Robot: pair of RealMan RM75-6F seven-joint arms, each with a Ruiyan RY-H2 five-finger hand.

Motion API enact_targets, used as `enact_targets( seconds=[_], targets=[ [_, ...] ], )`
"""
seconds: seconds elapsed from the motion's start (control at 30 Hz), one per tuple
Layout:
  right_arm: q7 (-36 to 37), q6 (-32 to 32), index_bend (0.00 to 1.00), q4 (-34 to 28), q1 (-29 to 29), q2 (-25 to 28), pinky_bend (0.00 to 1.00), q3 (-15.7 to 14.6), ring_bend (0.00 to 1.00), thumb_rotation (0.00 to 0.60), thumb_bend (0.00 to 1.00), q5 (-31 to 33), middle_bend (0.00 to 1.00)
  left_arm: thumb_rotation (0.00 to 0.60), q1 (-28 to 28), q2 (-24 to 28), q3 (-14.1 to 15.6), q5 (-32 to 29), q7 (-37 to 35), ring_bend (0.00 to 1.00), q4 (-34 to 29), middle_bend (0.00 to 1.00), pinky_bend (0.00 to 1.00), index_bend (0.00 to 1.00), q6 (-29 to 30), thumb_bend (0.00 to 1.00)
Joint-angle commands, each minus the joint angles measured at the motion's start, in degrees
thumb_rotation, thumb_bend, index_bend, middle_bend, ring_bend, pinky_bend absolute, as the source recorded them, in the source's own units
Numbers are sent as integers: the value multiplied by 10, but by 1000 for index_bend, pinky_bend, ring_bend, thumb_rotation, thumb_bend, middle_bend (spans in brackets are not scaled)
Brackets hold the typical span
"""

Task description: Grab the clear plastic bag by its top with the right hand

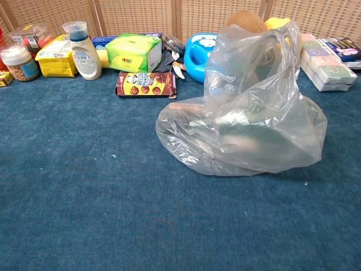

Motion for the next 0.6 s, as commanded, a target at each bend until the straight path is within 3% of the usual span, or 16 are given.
enact_targets(
  seconds=[0.03,0.6],
  targets=[
    [0,-2,331,2,1,-2,200,1,185,51,347,3,281,10,-2,0,-1,-2,3,314,1,425,103,471,-3,166],
    [93,-24,291,5,13,2,201,1,185,52,347,0,281,15,3,19,-2,5,16,315,-14,425,103,471,9,166]
  ],
)
